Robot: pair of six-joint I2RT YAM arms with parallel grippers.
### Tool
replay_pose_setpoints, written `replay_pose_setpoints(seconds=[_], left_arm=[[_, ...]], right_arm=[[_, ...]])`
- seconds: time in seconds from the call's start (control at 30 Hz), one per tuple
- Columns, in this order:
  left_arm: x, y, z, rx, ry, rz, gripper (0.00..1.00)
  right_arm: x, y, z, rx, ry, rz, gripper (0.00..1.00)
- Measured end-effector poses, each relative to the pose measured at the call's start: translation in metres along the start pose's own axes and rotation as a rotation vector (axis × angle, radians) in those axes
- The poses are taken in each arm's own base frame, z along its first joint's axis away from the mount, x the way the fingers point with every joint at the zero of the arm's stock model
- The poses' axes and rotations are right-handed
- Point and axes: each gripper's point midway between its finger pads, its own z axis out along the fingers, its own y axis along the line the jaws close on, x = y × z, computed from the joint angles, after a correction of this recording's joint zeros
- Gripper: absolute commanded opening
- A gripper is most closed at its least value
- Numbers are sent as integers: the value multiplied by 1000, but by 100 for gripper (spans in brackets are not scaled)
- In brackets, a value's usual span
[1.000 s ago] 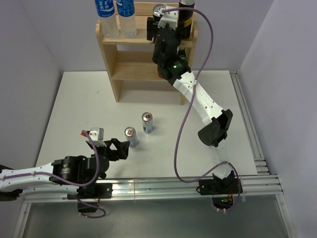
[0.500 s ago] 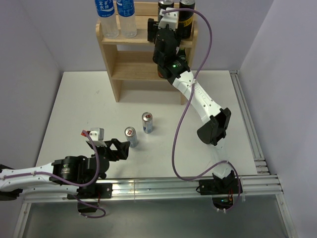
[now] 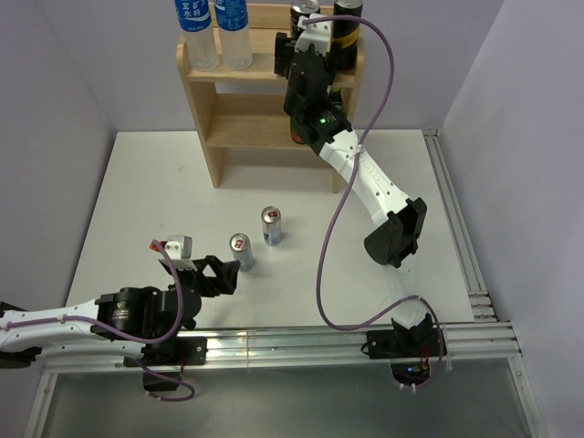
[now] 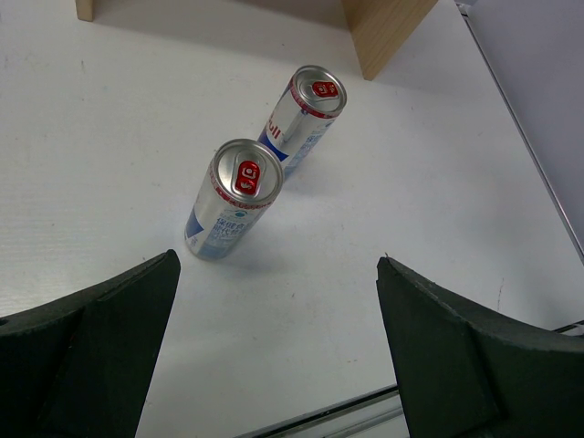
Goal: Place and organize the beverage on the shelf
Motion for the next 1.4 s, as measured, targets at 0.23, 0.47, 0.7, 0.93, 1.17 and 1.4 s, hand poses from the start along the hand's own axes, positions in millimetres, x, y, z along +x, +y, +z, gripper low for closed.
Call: replay_pose_setpoints(seconds=[0.23,0.47,0.7,0.93,1.17,1.4], left_arm=[[0,0,0,0,0,0,97],[1,0,0,-1,1,5,97],[3,-1,1,0,9,21,98],[3,-1,1,0,9,21,98],[4,-1,1,0,10,23,98],[3,-1,1,0,10,22,98]], right_arm=[[0,0,-3,-14,-9,11,90],[1,-3,-16,-48,5,19,90],[1,-7,-32,-67,10,35,90],[2,-6,-47,-86,11,39,90],[2,-3,-50,-88,12,37,89],[2,-4,-54,-90,10,41,89]])
